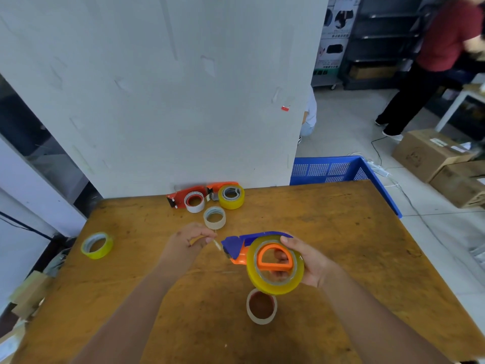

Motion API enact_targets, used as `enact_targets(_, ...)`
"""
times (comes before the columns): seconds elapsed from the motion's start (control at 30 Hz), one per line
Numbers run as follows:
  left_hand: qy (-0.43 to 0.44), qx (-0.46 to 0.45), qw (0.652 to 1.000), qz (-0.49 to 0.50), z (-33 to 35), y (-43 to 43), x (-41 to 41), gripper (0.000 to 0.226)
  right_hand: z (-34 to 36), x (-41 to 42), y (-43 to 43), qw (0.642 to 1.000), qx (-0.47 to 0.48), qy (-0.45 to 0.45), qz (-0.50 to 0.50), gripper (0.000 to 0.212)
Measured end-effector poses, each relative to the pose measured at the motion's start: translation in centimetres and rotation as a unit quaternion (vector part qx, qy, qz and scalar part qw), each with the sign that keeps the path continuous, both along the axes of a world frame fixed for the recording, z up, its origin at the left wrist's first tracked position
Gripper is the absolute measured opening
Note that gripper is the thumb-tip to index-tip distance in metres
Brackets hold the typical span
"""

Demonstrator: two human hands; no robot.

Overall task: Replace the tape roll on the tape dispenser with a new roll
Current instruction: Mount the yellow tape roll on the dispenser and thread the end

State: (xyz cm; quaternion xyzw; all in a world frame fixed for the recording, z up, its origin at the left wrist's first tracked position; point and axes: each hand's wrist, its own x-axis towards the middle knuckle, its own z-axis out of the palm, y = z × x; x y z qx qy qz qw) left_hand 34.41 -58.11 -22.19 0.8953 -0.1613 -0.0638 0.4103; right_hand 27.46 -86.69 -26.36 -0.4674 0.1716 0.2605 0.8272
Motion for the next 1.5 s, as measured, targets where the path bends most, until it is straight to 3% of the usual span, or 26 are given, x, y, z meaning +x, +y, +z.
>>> enact_targets(0.1, 0.007, -0.037, 0.998, 0.042, -0.6, -0.2, -0.2, 0.038, 0.0, 0.2, 0.2, 1.0, 0.002, -0.005, -0.009, 0.063)
enact_targets(0.3, 0.033, -0.148, 0.968, 0.201, -2.3, 0.0, -0.8, 0.069, -0.3, 1.3, 0.7, 0.998, 0.015, 0.028, -0.059, 0.091)
enact_targets(0.37, 0.15, -0.228, 0.937, 0.218, -3.3, -0.1, -1.7, 0.064, -0.4, 1.7, 0.9, 0.996, 0.019, 0.039, -0.079, 0.085)
enact_targets(0.43, 0.333, -0.275, 0.889, 0.151, -4.7, -0.3, -3.0, 0.052, -0.3, 2.2, 1.2, 0.995, 0.014, 0.041, -0.087, 0.075)
enact_targets(0.47, 0.408, -0.262, 0.87, 0.092, -5.2, -0.4, -3.6, 0.049, -0.2, 2.4, 1.3, 0.995, 0.007, 0.037, -0.089, 0.073)
enact_targets(0.53, 0.476, -0.221, 0.851, -0.011, -5.8, -0.7, -4.5, 0.053, 0.0, 2.9, 1.6, 0.995, -0.007, 0.024, -0.092, 0.074)
enact_targets(0.67, 0.486, -0.226, 0.843, -0.051, -5.9, -0.9, -4.5, 0.067, 0.4, 3.5, 2.1, 0.996, -0.014, -0.02, -0.091, 0.054)
enact_targets(0.77, 0.468, -0.27, 0.84, -0.049, -5.5, -0.2, -4.1, 0.081, 0.1, 3.6, 2.2, 0.996, -0.025, -0.029, -0.075, 0.055)
enact_targets(0.93, 0.415, -0.418, 0.8, 0.108, -4.7, -0.7, -3.8, 0.09, -0.6, 3.2, 2.5, 0.997, -0.045, -0.026, -0.047, 0.073)
enact_targets(1.07, 0.344, -0.423, 0.818, 0.186, -4.9, -1.6, -3.9, 0.092, -2.1, 2.4, 2.6, 0.997, -0.051, -0.004, -0.051, 0.082)
enact_targets(1.2, 0.234, -0.275, 0.907, 0.216, -5.6, -1.4, -4.1, 0.065, -3.7, 1.0, 3.0, 0.998, -0.033, 0.022, -0.039, 0.077)
enact_targets(1.27, 0.203, -0.227, 0.935, 0.181, -5.9, -0.9, -3.7, 0.074, -4.4, 0.2, 3.1, 0.998, -0.03, 0.032, -0.035, 0.073)
enact_targets(1.37, 0.192, -0.126, 0.972, 0.049, -6.6, 0.6, -2.9, 0.087, -5.6, -0.7, 3.3, 0.998, -0.035, 0.032, -0.032, 0.063)
enact_targets(1.5, 0.146, -0.01, 0.989, 0.016, -8.4, 2.7, -1.7, 0.051, -7.2, -1.7, 3.7, 0.998, -0.042, 0.036, -0.022, 0.078)
